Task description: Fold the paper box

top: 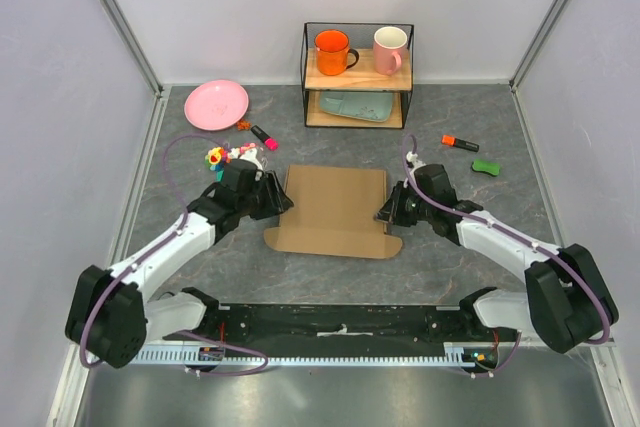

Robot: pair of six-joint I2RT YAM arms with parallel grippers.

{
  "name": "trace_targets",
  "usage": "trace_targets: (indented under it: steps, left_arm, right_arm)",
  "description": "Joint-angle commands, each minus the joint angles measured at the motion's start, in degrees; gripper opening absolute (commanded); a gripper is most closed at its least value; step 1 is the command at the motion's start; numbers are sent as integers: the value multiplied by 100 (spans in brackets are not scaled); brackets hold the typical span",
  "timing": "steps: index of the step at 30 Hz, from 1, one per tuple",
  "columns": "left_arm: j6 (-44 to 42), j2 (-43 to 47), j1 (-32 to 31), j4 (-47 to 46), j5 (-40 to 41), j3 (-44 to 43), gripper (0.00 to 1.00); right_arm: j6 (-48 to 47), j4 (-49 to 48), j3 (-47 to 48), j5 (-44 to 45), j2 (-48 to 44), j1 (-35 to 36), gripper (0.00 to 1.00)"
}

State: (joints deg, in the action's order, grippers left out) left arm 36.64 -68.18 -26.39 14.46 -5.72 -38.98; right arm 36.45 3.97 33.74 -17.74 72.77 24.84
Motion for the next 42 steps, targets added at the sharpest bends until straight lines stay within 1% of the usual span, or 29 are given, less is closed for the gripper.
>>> trace_targets:
  steps: [1, 2, 3, 5, 6, 9, 10, 13, 14, 17, 20, 21, 22, 23, 24, 25, 26, 27, 28, 29, 31, 32, 34, 35, 36, 37, 38, 40, 42]
  left_arm:
    - [88, 876, -6, -206, 335, -268, 55]
    - [106, 1007, -15, -346, 282, -268, 56]
    - [150, 1209, -15, -643, 20, -233, 56]
    - [185, 1237, -6, -935, -349, -163, 57]
    - [203, 1185, -15, -1032, -682, -162, 57]
    - [80, 580, -15, -910, -1001, -154, 46]
    - [80, 160, 2, -840, -1054, -110, 35]
    - [150, -475, 29, -682, -1195, 39, 17]
    - [202, -807, 29, -672, -1230, 153, 15]
    - [229, -1126, 29, -523, -1090, 224, 4]
    - [247, -742, 29, -645, -949, 111, 2]
    - [247, -305, 29, -663, -784, 58, 2]
    - [247, -83, 29, -698, -686, -21, 3]
    - [238, 119, 29, -803, -520, -161, 6]
    - [221, 547, 29, -865, -440, -215, 9]
    - [212, 726, 29, -935, -335, -259, 21]
    - [220, 919, 29, -971, -212, -311, 28]
    - [212, 1069, 29, -1023, 59, -312, 36]
    - [212, 1331, 29, -1024, 227, -286, 52]
    - [220, 1421, 29, -1033, 507, -172, 59]
    - [203, 1509, 29, -1129, 772, 134, 68]
    - [220, 1466, 29, -1121, 956, 223, 70]
    - [151, 1230, 38, -1321, 985, 417, 71]
    - [185, 1141, 38, -1418, 1046, 661, 71]
    - [220, 1071, 38, -1620, 1064, 786, 70]
    - [281, 983, 38, -2109, 1055, 1065, 70]
    - [343, 930, 38, -2366, 1029, 1207, 70]
    - [440, 799, 38, -2954, 968, 1427, 69]
    - [501, 518, 29, -3063, 862, 1429, 67]
  right_arm:
    - [-216, 385, -69, 499, -17, -41, 11]
    - [-234, 420, -17, 517, -9, -41, 11]
    - [-278, 464, 71, 499, 0, -32, 11]
    - [-340, 473, 107, 473, 53, -41, 11]
    - [-357, 456, 116, 447, 70, -41, 11]
    - [-358, 368, 54, 385, 132, -41, 10]
    - [-366, 333, 28, 376, 158, -41, 10]
    - [-384, 298, -51, 376, 176, -49, 9]
    - [-393, 289, -51, 385, 176, -49, 9]
    - [-428, 306, -16, 394, 106, -58, 9]
    - [-463, 333, 159, 411, -87, -67, 10]
    - [-463, 368, 307, 420, -149, -67, 10]
    - [-480, 368, 405, 420, -271, -58, 11]
    - [-507, 403, 501, 455, -333, -67, 13]
    - [-516, 490, 737, 534, -386, -67, 17]
    - [-577, 561, 861, 648, -526, -67, 24]
    - [-603, 631, 976, 1005, -597, -67, 42]
    - [-604, 788, 1160, 1261, -676, -58, 50]
    - [-595, 851, 1222, 1499, -798, -67, 58]
    - [-595, 912, 1249, 1971, -843, -76, 71]
    - [-525, 939, 1197, 2326, -774, -120, 83]
    - [-446, 913, 1127, 2414, -695, -155, 90]
    - [-349, 791, 986, 2494, -354, -190, 94]
    - [-297, 450, 786, 2442, -247, -199, 95]
    - [-192, 212, 662, 2172, -150, -208, 94]
    - [-138, -51, 530, 2047, -10, -208, 93]
    - [-42, -585, 285, 1933, 52, -208, 92]
    - [143, -992, 99, 1792, 254, -208, 89]
    - [266, -1459, -77, 1626, 473, -208, 88]
